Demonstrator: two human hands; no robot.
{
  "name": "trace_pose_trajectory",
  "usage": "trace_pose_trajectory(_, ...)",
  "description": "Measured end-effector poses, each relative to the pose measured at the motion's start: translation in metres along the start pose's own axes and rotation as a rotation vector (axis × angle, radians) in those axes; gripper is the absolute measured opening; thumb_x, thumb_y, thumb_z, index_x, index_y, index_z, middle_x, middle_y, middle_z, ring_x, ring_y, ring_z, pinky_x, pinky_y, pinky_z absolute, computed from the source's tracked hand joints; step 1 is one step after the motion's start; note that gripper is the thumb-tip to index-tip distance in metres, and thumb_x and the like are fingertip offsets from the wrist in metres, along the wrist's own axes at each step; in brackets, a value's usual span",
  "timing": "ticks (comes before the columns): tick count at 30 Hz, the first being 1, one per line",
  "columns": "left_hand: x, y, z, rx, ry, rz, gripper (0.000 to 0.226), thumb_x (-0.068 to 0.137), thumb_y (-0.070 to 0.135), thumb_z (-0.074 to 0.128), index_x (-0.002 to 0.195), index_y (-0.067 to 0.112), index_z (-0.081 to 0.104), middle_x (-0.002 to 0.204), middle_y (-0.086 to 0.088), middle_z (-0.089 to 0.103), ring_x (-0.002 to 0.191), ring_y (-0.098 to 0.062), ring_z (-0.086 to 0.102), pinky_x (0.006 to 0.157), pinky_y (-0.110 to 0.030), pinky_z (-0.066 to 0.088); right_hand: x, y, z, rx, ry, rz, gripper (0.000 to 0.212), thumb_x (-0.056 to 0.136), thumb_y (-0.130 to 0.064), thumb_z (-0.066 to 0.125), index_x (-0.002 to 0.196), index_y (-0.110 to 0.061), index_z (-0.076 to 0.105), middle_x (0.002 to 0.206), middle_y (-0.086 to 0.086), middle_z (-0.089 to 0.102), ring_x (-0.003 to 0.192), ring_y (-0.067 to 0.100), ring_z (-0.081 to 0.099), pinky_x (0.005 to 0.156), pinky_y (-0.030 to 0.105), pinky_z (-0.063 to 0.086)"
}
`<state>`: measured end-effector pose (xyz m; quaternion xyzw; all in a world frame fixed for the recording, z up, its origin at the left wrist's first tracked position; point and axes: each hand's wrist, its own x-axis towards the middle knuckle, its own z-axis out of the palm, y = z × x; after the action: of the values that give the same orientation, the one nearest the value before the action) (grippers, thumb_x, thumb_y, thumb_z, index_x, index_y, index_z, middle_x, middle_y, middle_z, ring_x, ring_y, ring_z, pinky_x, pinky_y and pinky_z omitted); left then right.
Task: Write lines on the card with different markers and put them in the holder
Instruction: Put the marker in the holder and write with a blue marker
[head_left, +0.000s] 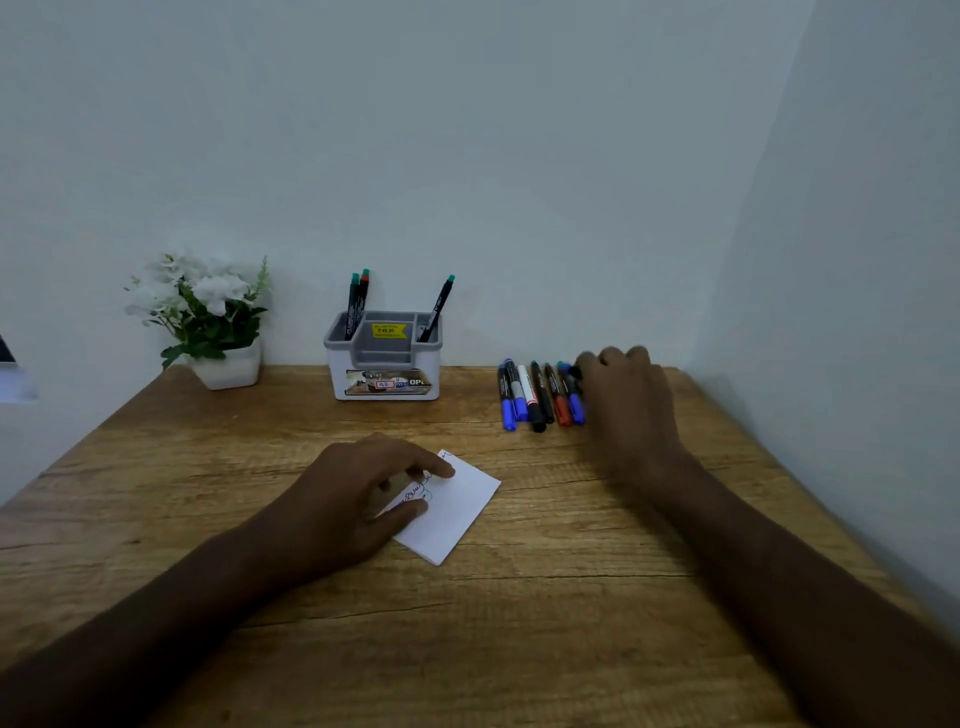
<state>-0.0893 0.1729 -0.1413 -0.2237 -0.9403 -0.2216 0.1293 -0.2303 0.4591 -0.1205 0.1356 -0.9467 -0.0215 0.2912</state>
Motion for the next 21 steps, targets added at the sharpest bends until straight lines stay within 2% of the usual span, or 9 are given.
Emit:
trace_pose_trajectory(2,-0.001,0.003,0.001,-0.011,0.003,0.012,0.044,0.091,0.023,0.077,0.128,0.042,0.064,0.113,0.032,0.063,0.102,0.004,0.062,0.082,-0.01,0.051,-0.002,-0.012,-0.016,0.292,0.156,-0.027,0.019,0.107,-0.026,0.056,0.12,-0.012,0.059,0.097,0.006,0.068,0.086,0.023,0.061,0.066,0.033,0.048)
trace_pose_trajectory(4,-0.001,0.006,0.002,-0.039,0.023,-0.012,0.043,0.092,0.02,0.075,0.129,0.039,0.063,0.114,0.03,0.064,0.102,0.005,0.063,0.081,-0.009,0.052,-0.009,-0.031,-0.032,0.71,0.178,-0.035,0.018,0.112,-0.029,0.045,0.11,-0.014,0.054,0.08,0.001,0.067,0.064,0.012,0.061,0.057,0.024,0.044)
trace_pose_trajectory(6,0.0,0.007,0.002,-0.079,0.051,-0.054,0.043,0.094,0.02,0.073,0.133,0.034,0.062,0.115,0.03,0.063,0.102,0.008,0.063,0.079,-0.008,0.051,-0.022,-0.054,-0.041,1.055,0.084,0.0,0.02,0.113,-0.028,0.044,0.105,-0.011,0.05,0.074,0.002,0.071,0.054,0.011,0.066,0.053,0.021,0.051)
trace_pose_trajectory(9,-0.001,0.009,0.002,-0.139,0.028,-0.114,0.038,0.1,0.033,0.063,0.137,0.035,0.056,0.11,0.027,0.064,0.101,0.007,0.063,0.076,-0.008,0.05,-0.042,-0.082,-0.04,1.439,-0.144,0.103,0.025,0.11,-0.026,0.053,0.11,-0.001,0.056,0.081,0.014,0.077,0.066,0.025,0.077,0.062,0.036,0.065)
trace_pose_trajectory(12,-0.001,0.013,0.003,-0.131,0.03,-0.102,0.024,0.104,0.049,0.044,0.116,0.036,0.06,0.093,0.021,0.066,0.091,0.003,0.063,0.072,-0.01,0.045,-0.053,-0.1,-0.038,1.599,-0.336,0.161,0.026,0.104,-0.028,0.064,0.118,-0.006,0.062,0.088,0.014,0.081,0.079,0.03,0.08,0.077,0.039,0.066)
trace_pose_trajectory(15,0.0,0.008,0.009,-0.026,0.059,-0.082,0.02,0.107,0.042,0.04,0.102,0.031,0.056,0.081,0.019,0.063,0.078,0.0,0.061,0.067,-0.014,0.041,-0.06,-0.11,-0.038,1.695,-0.423,0.204,0.025,0.1,-0.031,0.07,0.12,-0.015,0.069,0.094,0.011,0.08,0.086,0.02,0.079,0.086,0.04,0.065)
trace_pose_trajectory(17,0.002,0.005,0.013,-0.003,0.076,-0.086,0.01,0.11,0.029,0.041,0.11,0.03,0.052,0.083,0.02,0.062,0.077,0.001,0.06,0.069,-0.015,0.041,-0.063,-0.113,-0.039,1.661,-0.463,0.178,0.021,0.1,-0.032,0.069,0.119,-0.024,0.074,0.1,0.012,0.079,0.093,0.016,0.075,0.089,0.036,0.06)
trace_pose_trajectory(19,0.003,0.008,0.012,-0.04,0.102,-0.105,0.021,0.11,0.024,0.042,0.128,0.034,0.047,0.091,0.024,0.059,0.082,0.008,0.057,0.073,-0.01,0.041,-0.063,-0.114,-0.039,1.615,-0.512,0.128,0.023,0.102,-0.035,0.065,0.124,-0.033,0.073,0.108,0.008,0.079,0.103,0.017,0.072,0.095,0.034,0.058)
trace_pose_trajectory(21,0.002,0.011,0.008,-0.112,0.113,-0.139,0.031,0.111,0.031,0.038,0.141,0.035,0.045,0.107,0.025,0.059,0.093,0.009,0.058,0.081,-0.008,0.042,-0.063,-0.114,-0.042,1.572,-0.577,0.075,0.027,0.102,-0.041,0.063,0.129,-0.039,0.069,0.11,-0.005,0.079,0.105,0.004,0.071,0.093,0.023,0.056)
